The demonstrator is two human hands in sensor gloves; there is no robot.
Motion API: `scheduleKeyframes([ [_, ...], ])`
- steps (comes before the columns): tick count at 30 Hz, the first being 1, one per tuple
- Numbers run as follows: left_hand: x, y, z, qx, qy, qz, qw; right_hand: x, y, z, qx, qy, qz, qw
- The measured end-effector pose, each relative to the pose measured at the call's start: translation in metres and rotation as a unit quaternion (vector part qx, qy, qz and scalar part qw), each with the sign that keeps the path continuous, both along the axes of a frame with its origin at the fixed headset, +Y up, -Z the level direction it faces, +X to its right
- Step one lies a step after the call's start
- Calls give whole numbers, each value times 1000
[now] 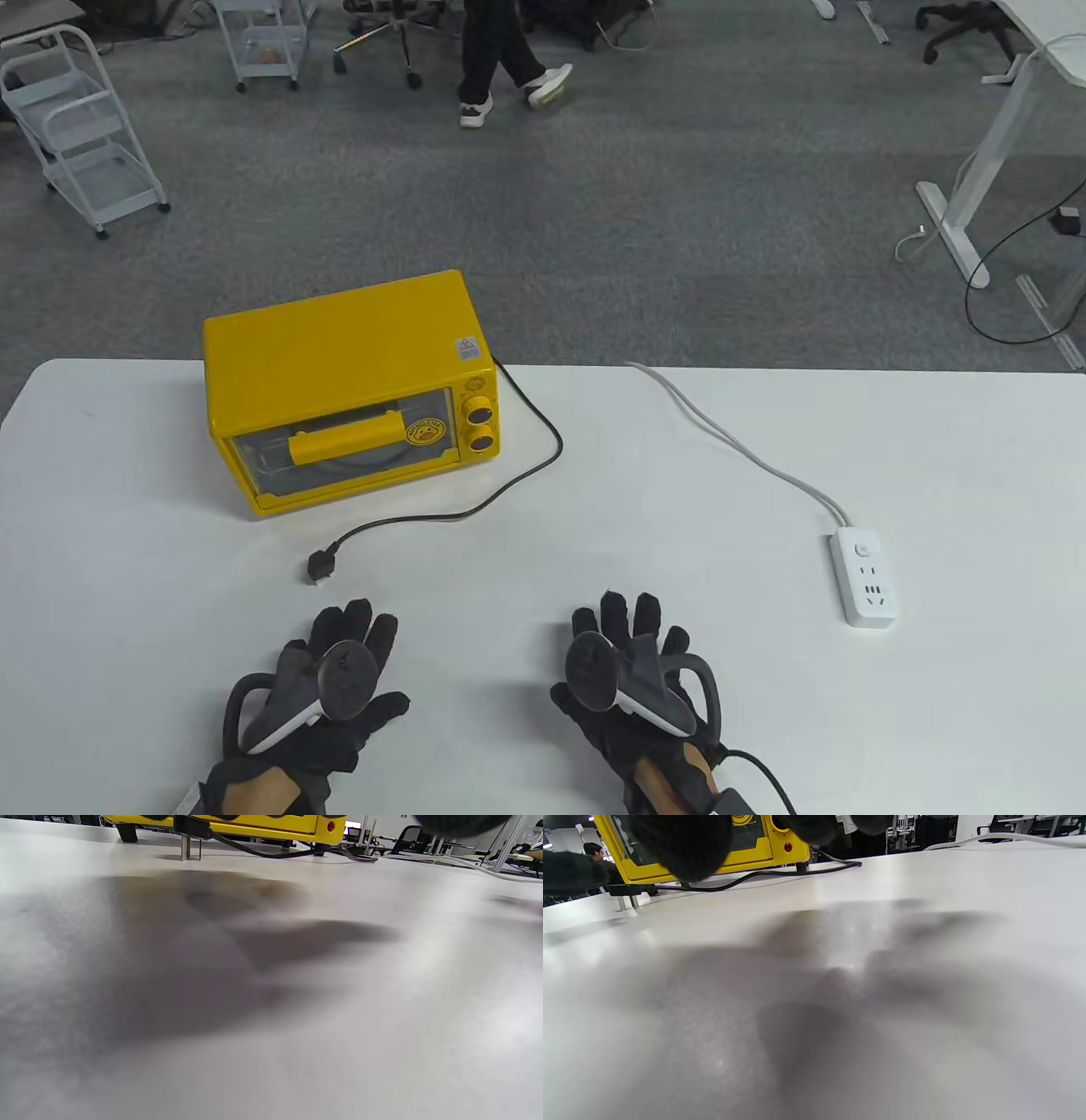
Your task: Plug the oven into the power strip
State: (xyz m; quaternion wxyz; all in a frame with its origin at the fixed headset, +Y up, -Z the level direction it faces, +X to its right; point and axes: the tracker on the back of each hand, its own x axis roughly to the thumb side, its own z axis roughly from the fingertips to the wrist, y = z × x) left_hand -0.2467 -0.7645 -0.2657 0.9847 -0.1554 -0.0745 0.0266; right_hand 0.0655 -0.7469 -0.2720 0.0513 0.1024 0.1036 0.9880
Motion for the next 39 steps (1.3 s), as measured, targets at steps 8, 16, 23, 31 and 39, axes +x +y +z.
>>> scheduleKeyframes([
  [8, 1, 0, 0, -3, -3, -1, 1000, 4, -3, -2, -13, -8, 0, 1000],
  [16, 1, -1, 0, -6, -6, -2, 1000, 12, -4, -9, -11, -23, 0, 1000],
  [23, 2, -1, 0, -13, -9, -4, 1000, 49, 1, -31, 29, -79, -1, 996],
  [31, -3, 0, -1, -18, 0, 3, 1000, 111, 3, -50, 70, -151, 27, 986],
  [39, -4, 0, -3, -21, -2, 1, 1000, 191, 6, -76, 93, -235, 38, 967],
])
